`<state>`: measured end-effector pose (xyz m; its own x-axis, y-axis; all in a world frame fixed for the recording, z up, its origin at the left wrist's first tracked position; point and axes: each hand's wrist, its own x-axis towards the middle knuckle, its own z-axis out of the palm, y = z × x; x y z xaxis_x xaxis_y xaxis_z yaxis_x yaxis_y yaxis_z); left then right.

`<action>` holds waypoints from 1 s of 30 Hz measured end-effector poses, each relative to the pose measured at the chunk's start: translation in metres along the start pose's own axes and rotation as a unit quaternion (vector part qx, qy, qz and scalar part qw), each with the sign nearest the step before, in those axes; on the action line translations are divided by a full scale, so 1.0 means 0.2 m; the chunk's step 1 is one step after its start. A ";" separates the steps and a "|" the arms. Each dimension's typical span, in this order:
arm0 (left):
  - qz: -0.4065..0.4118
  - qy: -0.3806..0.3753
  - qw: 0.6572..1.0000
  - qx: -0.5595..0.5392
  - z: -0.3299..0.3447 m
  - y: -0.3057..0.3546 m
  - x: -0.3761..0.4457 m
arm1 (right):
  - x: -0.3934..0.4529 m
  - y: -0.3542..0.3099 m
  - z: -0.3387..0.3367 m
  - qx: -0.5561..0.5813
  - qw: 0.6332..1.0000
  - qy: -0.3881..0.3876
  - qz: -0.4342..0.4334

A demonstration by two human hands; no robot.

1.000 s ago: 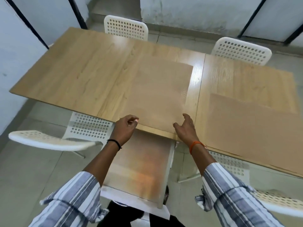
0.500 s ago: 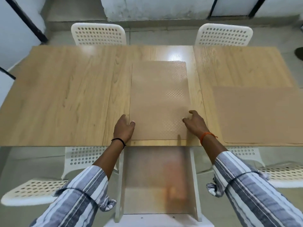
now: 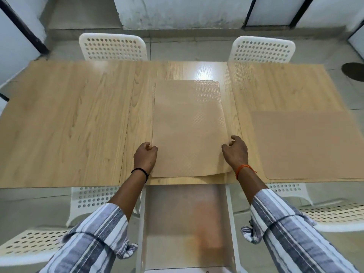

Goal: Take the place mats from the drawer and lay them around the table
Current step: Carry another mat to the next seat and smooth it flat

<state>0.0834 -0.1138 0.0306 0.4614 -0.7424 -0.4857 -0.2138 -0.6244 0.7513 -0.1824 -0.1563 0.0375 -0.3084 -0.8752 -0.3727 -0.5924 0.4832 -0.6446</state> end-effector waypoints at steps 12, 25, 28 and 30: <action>0.014 -0.016 0.999 0.024 0.03 0.00 -0.04 | 0.10 0.04 -0.06 0.214 0.972 -0.077 0.065; -0.001 -0.013 1.000 -0.001 -0.08 0.12 0.00 | -0.02 0.08 -0.23 0.360 0.920 -0.146 0.059; 0.072 -0.001 0.997 -0.007 -0.10 0.15 -0.02 | -0.08 0.06 -0.22 0.328 0.935 -0.133 0.023; 0.121 0.002 0.993 -0.011 -0.09 0.17 -0.06 | -0.13 0.03 -0.21 0.317 0.938 -0.141 0.006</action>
<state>0.0869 -0.1223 0.0708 0.4017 -0.8694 -0.2877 -0.3005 -0.4219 0.8554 -0.2085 -0.1316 0.0715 -0.0506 -0.8726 -0.4859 -0.0017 0.4866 -0.8736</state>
